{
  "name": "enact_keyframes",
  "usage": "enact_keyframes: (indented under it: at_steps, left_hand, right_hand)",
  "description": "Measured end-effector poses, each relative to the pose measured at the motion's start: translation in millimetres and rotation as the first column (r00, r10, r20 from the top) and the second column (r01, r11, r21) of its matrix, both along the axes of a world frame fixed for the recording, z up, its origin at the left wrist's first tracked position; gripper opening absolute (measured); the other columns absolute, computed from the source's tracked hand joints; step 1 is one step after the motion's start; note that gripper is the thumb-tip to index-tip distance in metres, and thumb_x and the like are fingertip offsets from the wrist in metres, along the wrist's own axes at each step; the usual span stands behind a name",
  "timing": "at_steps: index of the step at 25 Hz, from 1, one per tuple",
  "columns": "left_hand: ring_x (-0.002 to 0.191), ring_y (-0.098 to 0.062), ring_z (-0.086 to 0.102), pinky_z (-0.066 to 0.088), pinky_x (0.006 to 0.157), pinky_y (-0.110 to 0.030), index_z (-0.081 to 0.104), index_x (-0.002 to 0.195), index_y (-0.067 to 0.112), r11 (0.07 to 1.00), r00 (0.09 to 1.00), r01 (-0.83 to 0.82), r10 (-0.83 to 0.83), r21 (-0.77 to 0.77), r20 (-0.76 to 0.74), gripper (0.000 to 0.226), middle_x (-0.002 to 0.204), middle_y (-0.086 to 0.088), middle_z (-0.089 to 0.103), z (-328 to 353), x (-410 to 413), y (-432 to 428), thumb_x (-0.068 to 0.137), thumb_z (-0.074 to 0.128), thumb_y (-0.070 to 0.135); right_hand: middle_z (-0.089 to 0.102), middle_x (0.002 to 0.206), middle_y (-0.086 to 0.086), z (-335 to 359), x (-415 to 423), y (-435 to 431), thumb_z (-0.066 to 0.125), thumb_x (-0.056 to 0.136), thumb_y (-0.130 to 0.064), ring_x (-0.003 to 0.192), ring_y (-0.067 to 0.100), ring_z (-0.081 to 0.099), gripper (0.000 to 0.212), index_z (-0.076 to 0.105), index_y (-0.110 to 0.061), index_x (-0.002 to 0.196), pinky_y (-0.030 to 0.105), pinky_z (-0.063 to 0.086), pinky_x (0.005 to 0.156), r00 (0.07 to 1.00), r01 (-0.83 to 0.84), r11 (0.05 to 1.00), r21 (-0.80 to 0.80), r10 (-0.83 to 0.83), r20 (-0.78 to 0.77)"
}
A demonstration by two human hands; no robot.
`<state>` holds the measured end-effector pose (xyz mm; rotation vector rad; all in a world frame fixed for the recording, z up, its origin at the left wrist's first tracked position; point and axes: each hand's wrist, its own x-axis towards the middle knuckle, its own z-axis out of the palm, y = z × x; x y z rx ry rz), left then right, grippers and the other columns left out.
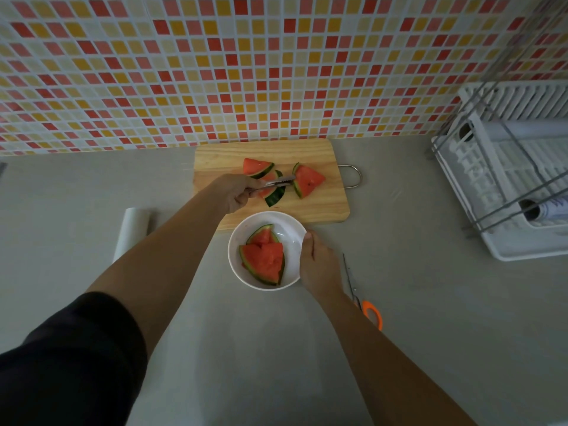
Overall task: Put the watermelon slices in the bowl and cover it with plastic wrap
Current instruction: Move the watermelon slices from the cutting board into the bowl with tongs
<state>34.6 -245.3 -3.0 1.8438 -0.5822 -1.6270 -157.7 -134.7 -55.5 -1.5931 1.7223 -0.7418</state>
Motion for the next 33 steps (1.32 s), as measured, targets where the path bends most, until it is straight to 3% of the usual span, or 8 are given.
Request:
enact_keyframes:
  at_steps: [8, 14, 16, 19, 23, 25, 29, 33]
  left_hand:
    - [0.026, -0.005, 0.024, 0.019, 0.027, -0.011, 0.061, 0.081, 0.005, 0.992, 0.995, -0.092, 0.088, -0.081, -0.05, 0.012, 0.048, 0.0, 0.051, 25.4, 12.7, 16.3, 0.09, 0.064, 0.012]
    - [0.034, -0.004, 0.028, 0.023, 0.029, -0.014, 0.068, 0.077, 0.002, 0.99, 0.976, 0.138, -0.134, -0.012, 0.172, 0.011, 0.047, 0.003, 0.05, 60.0, 74.8, 91.8, 0.081, 0.072, 0.012]
    - [0.037, -0.006, 0.029, 0.021, 0.031, -0.015, 0.07, 0.069, 0.004, 0.975, 0.945, 0.222, -0.219, 0.015, 0.242, 0.013, 0.046, 0.003, 0.05, 62.4, 78.2, 113.2, 0.078, 0.074, 0.011]
    - [0.046, -0.012, 0.032, 0.021, 0.036, -0.017, 0.073, 0.078, -0.001, 0.958, 0.887, 0.288, -0.268, 0.005, 0.375, 0.007, 0.057, -0.005, 0.056, 61.1, 60.8, 125.3, 0.078, 0.073, 0.006]
    - [0.04, -0.01, 0.034, 0.028, 0.037, -0.018, 0.073, 0.07, 0.005, 0.873, 0.713, 0.482, -0.443, 0.079, 0.543, 0.02, 0.054, -0.001, 0.06, 83.7, 65.6, 126.6, 0.078, 0.076, 0.024]
    - [0.045, -0.012, 0.041, 0.034, 0.042, -0.021, 0.075, 0.073, 0.01, 0.875, 0.653, 0.477, -0.414, 0.079, 0.634, 0.025, 0.06, 0.001, 0.064, 96.5, 75.6, 118.8, 0.076, 0.075, 0.035]
    - [0.071, -0.015, 0.057, 0.042, 0.062, -0.026, 0.075, 0.097, 0.015, 0.926, 0.587, 0.363, -0.143, -0.101, 0.796, 0.033, 0.082, -0.002, 0.067, 71.9, 50.5, 98.0, 0.082, 0.069, 0.043]
    - [0.073, -0.023, 0.057, 0.037, 0.059, -0.029, 0.072, 0.086, 0.006, 0.91, 0.521, 0.405, -0.152, -0.087, 0.84, 0.036, 0.075, -0.008, 0.062, 35.0, 22.5, 83.7, 0.086, 0.064, 0.041]
  right_hand:
    - [0.05, 0.061, -0.004, -0.1, -0.8, -1.3, 0.027, 0.097, -0.035, 0.063, 0.022, 0.053, 0.035, 0.048, -0.02, 0.072, 0.029, 0.033, 0.059, 1.0, 0.013, 0.998, 0.059, -0.014, 0.02]
    - [0.064, 0.083, 0.011, 2.0, -0.1, -1.4, 0.025, 0.097, -0.036, 0.083, 0.032, 0.058, 0.041, 0.057, -0.015, 0.084, 0.034, 0.038, 0.067, 0.997, 0.032, 0.993, 0.11, -0.04, 0.069]
    - [0.066, 0.095, 0.017, 1.6, 0.8, -1.6, 0.024, 0.097, -0.036, 0.09, 0.035, 0.059, 0.044, 0.059, -0.011, 0.092, 0.036, 0.041, 0.072, 0.997, 0.033, 0.993, 0.116, -0.04, 0.065]
    - [0.065, 0.099, 0.018, 2.5, 0.8, -2.1, 0.024, 0.097, -0.036, 0.093, 0.036, 0.058, 0.044, 0.06, -0.01, 0.097, 0.035, 0.039, 0.073, 0.997, 0.036, 0.993, 0.115, -0.043, 0.06]
    - [0.055, 0.073, -0.002, 5.3, -0.7, -1.0, 0.024, 0.097, -0.035, 0.08, 0.029, 0.056, 0.04, 0.054, -0.014, 0.081, 0.032, 0.033, 0.064, 0.997, 0.011, 0.994, 0.112, -0.02, 0.079]
    - [0.053, 0.071, -0.002, 6.0, -0.9, -1.2, 0.024, 0.097, -0.034, 0.075, 0.025, 0.053, 0.038, 0.051, -0.016, 0.077, 0.032, 0.033, 0.064, 0.996, 0.013, 0.993, 0.116, -0.023, 0.082]
    - [0.052, 0.069, -0.002, 6.5, 0.1, -1.5, 0.025, 0.098, -0.034, 0.071, 0.022, 0.051, 0.037, 0.049, -0.018, 0.074, 0.032, 0.032, 0.06, 0.998, 0.006, 0.992, 0.124, -0.015, 0.067]
    - [0.049, 0.064, -0.005, 5.8, -2.1, -3.0, 0.027, 0.098, -0.032, 0.066, 0.02, 0.05, 0.036, 0.049, -0.016, 0.074, 0.032, 0.031, 0.059, 0.999, -0.011, 0.993, 0.117, 0.006, 0.046]
